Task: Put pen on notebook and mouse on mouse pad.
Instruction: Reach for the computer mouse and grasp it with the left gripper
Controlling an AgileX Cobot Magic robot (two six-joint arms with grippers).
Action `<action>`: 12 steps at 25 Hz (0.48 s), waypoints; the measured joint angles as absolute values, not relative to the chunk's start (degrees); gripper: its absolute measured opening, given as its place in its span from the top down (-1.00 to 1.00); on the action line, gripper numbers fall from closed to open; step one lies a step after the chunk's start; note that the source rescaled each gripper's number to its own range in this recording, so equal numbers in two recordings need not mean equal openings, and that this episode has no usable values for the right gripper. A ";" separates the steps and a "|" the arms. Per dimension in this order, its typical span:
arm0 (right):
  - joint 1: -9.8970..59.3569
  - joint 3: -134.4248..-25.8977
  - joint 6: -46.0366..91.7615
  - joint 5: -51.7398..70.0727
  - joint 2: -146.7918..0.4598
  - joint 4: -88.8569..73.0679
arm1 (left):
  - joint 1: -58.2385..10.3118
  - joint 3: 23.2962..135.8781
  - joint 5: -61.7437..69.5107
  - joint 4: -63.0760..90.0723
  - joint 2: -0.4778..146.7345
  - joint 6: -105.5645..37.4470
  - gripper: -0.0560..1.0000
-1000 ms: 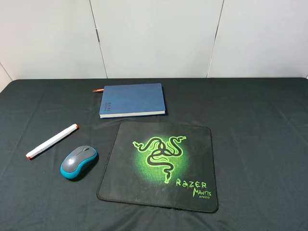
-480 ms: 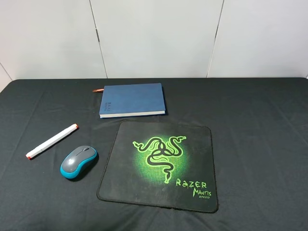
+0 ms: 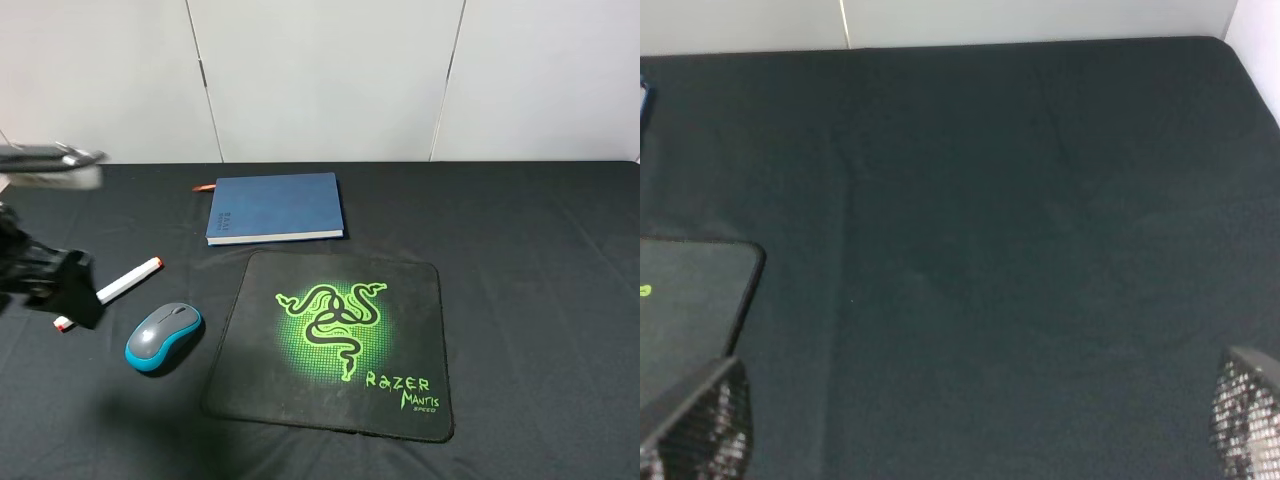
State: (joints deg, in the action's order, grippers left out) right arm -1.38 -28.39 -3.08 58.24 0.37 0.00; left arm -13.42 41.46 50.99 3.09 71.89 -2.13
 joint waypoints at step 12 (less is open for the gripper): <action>-1.38 -28.39 -3.08 58.24 0.37 0.00 | -22.70 41.51 38.61 3.01 91.93 1.15 -0.97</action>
State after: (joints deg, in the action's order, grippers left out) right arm -1.38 -28.39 -3.08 58.24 0.37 0.00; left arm -22.70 41.51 38.61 3.01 91.93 1.15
